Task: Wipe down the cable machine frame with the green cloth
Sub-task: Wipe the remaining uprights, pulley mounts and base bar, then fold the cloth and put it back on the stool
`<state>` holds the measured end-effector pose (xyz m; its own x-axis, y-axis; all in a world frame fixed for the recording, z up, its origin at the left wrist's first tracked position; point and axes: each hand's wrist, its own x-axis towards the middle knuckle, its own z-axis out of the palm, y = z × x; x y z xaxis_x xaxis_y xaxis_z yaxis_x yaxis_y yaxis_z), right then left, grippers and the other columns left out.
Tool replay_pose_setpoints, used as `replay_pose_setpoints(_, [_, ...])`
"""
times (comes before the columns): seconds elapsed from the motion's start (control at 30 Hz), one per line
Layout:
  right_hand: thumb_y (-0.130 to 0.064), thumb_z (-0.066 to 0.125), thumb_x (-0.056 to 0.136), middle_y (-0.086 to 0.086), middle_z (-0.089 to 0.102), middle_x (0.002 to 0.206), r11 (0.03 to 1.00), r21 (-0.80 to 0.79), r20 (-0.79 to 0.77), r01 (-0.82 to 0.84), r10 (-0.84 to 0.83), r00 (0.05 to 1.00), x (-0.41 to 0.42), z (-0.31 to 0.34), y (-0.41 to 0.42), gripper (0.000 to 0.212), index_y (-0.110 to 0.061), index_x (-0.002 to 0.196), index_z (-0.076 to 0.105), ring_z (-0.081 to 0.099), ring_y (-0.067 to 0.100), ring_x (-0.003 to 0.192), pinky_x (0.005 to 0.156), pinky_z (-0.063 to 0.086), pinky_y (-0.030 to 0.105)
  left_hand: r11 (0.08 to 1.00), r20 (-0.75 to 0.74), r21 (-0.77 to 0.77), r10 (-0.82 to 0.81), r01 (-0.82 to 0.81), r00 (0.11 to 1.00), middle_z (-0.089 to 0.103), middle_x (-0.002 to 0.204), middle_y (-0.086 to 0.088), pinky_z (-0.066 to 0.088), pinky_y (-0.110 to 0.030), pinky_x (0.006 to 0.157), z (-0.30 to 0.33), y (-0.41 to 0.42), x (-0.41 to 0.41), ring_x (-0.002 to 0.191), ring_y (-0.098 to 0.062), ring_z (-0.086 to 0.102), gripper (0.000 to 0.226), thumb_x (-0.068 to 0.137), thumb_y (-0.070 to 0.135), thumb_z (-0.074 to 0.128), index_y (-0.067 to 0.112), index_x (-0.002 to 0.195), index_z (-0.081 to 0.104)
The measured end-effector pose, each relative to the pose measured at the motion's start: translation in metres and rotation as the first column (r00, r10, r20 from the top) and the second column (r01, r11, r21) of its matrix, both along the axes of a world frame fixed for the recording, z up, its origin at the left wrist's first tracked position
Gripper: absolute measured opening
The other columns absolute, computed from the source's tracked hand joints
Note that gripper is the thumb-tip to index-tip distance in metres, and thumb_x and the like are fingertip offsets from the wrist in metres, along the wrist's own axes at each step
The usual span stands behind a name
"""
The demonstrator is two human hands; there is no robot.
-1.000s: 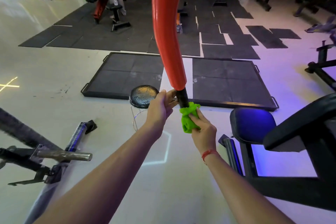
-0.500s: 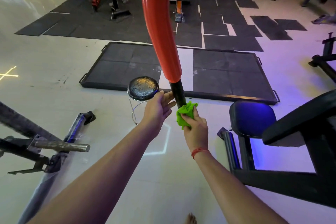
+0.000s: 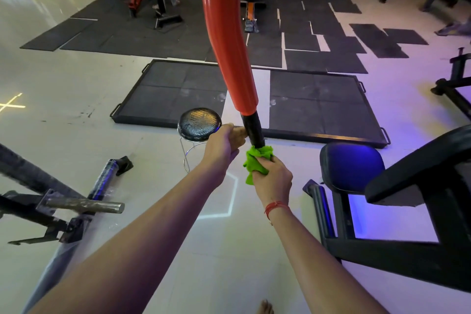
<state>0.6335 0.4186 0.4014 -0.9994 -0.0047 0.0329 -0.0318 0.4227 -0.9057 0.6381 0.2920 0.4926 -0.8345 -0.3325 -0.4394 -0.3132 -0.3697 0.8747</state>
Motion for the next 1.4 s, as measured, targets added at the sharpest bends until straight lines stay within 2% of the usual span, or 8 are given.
replay_pose_setpoints(0.13, [-0.021, 0.071, 0.084, -0.018, 0.073, 0.076, 0.984, -0.025, 0.222, 0.174, -0.164, 0.961, 0.002, -0.005, 0.028, 0.029, -0.041, 0.104, 0.077, 0.073, 0.010, 0.085, 0.075, 0.055, 0.016, 0.998, -0.009, 0.052, -0.029, 0.029, 1.000, 0.077, 0.108, 0.002, 0.044, -0.033, 0.094, 0.003, 0.013, -0.002, 0.109, -0.016, 0.068, 0.036, 0.101, 0.034, 0.041, 0.018, 0.101, 0.073])
replay_pose_setpoints(0.33, [0.006, 0.074, 0.079, -0.005, 0.057, 0.146, 0.995, 0.081, -0.411, 0.055, -0.017, 0.912, 0.000, 0.010, 0.029, 0.059, -0.027, 0.127, 0.070, 0.065, 0.003, 0.100, 0.089, 0.049, 0.014, 0.996, -0.052, 0.075, -0.050, 0.053, 0.997, 0.073, 0.120, 0.009, 0.041, -0.029, 0.087, -0.013, 0.026, -0.002, 0.102, -0.011, 0.060, 0.041, 0.104, 0.039, 0.034, 0.024, 0.108, 0.072])
replay_pose_setpoints(0.6, [0.000, 0.068, 0.092, 0.012, 0.070, 0.096, 0.986, -0.116, 0.400, 0.117, -0.061, 0.915, -0.015, -0.031, 0.058, 0.025, -0.010, 0.113, 0.076, 0.070, 0.014, 0.076, 0.071, 0.057, 0.017, 0.998, -0.027, 0.066, -0.005, 0.007, 1.000, 0.073, 0.109, 0.008, 0.039, -0.035, 0.106, -0.020, 0.018, 0.006, 0.115, -0.016, 0.064, 0.037, 0.105, 0.033, 0.036, 0.022, 0.099, 0.071])
replay_pose_setpoints(0.7, [0.003, 0.071, 0.087, 0.000, 0.069, 0.126, 0.982, -0.085, 0.211, 0.166, -0.145, 0.967, -0.014, -0.030, 0.053, 0.052, -0.027, 0.129, 0.067, 0.064, 0.015, 0.116, 0.104, 0.050, 0.028, 0.994, -0.026, 0.108, -0.008, 0.011, 1.000, 0.074, 0.107, 0.012, 0.041, -0.035, 0.104, -0.026, 0.017, 0.007, 0.115, -0.015, 0.065, 0.035, 0.105, 0.032, 0.036, 0.022, 0.103, 0.070])
replay_pose_setpoints(0.8, [0.019, 0.063, 0.082, -0.007, 0.061, 0.137, 0.967, -0.236, -0.010, 0.092, -0.097, 0.995, -0.008, -0.016, 0.029, 0.067, -0.034, 0.123, 0.067, 0.054, -0.007, 0.124, 0.106, 0.044, 0.017, 0.991, -0.016, 0.131, 0.009, -0.007, 1.000, 0.075, 0.099, 0.017, 0.041, -0.033, 0.099, -0.030, 0.021, 0.008, 0.112, -0.014, 0.066, 0.033, 0.104, 0.031, 0.038, 0.022, 0.099, 0.069])
replay_pose_setpoints(1.0, [0.002, 0.068, 0.091, 0.011, 0.071, 0.117, 0.977, -0.175, 0.329, 0.124, -0.061, 0.942, -0.025, -0.040, 0.032, 0.038, -0.015, 0.125, 0.070, 0.063, 0.012, 0.078, 0.062, 0.040, -0.005, 0.996, -0.009, 0.050, 0.070, -0.069, 0.998, 0.076, 0.106, 0.010, 0.043, -0.034, 0.100, -0.040, 0.017, 0.012, 0.109, -0.009, 0.068, 0.029, 0.101, 0.023, 0.040, 0.023, 0.095, 0.068])
replay_pose_setpoints(1.23, [0.020, 0.061, 0.081, -0.005, 0.061, 0.139, 0.994, -0.104, -0.056, -0.044, 0.038, 0.998, -0.004, -0.040, 0.025, 0.062, -0.022, 0.126, 0.071, 0.056, -0.001, 0.127, 0.102, 0.043, 0.011, 1.000, 0.020, -0.006, 0.026, -0.026, 0.999, 0.070, 0.124, -0.002, 0.045, -0.037, 0.103, -0.062, 0.017, 0.020, 0.110, -0.014, 0.067, 0.028, 0.100, 0.016, 0.040, 0.025, 0.096, 0.066])
replay_pose_setpoints(1.4, [-0.001, 0.071, 0.087, -0.002, 0.073, 0.112, 1.000, -0.028, 0.384, 0.012, 0.000, 0.923, -0.007, -0.061, 0.033, 0.045, -0.024, 0.126, 0.070, 0.067, 0.018, 0.107, 0.084, 0.047, 0.010, 0.996, 0.078, -0.090, -0.009, 0.016, 0.997, 0.067, 0.102, 0.004, 0.046, -0.035, 0.093, -0.069, 0.015, 0.039, 0.097, -0.009, 0.067, 0.011, 0.085, 0.031, 0.055, 0.025, 0.082, 0.064])
